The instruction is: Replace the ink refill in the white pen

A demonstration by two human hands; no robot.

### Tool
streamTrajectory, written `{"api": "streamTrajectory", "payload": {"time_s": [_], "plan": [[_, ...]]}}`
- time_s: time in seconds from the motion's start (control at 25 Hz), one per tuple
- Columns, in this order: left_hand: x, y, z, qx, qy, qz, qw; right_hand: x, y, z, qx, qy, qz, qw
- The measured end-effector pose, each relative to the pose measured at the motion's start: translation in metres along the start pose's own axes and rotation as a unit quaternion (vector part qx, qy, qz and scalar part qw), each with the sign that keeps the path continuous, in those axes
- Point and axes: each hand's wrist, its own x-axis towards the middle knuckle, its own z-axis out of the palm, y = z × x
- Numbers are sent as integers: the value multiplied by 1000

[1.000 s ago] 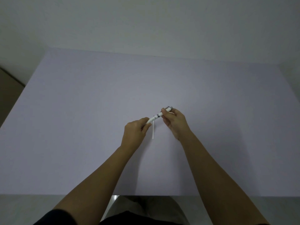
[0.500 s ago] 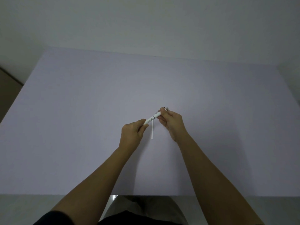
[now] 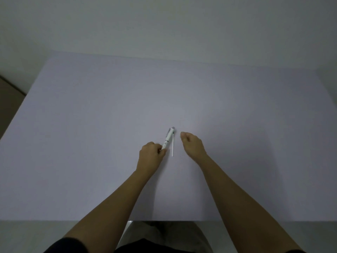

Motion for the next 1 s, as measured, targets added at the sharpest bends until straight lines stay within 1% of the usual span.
{"api": "streamTrajectory", "payload": {"time_s": [0.08, 0.16, 0.24, 0.32, 0.6, 0.76, 0.88, 0.96, 1.0], "plan": [[2, -5, 6, 3, 3, -43, 999, -4, 18, 10, -109, 37, -28, 993], [6, -5, 14, 4, 9, -68, 998, -10, 36, 21, -181, 38, -36, 982], [7, -2, 21, 9, 18, -71, 997, -16, 52, 31, -252, 35, -37, 966], [9, 0, 28, 14, 30, -69, 997, -20, 62, 37, -291, 33, -40, 955], [9, 0, 41, 10, 63, -57, 996, -19, 74, 41, -311, 58, -60, 947], [8, 0, 43, 6, 68, -60, 996, -22, 74, 42, -321, 60, -69, 943], [10, 5, 38, 9, 66, -61, 996, -20, 67, 36, -303, 56, -70, 949], [16, 11, 27, -5, 96, -46, 994, -18, 54, 24, -275, 76, -80, 955], [17, 22, 13, -8, 103, -28, 994, -19, 42, 14, -278, 91, -101, 951]]}}
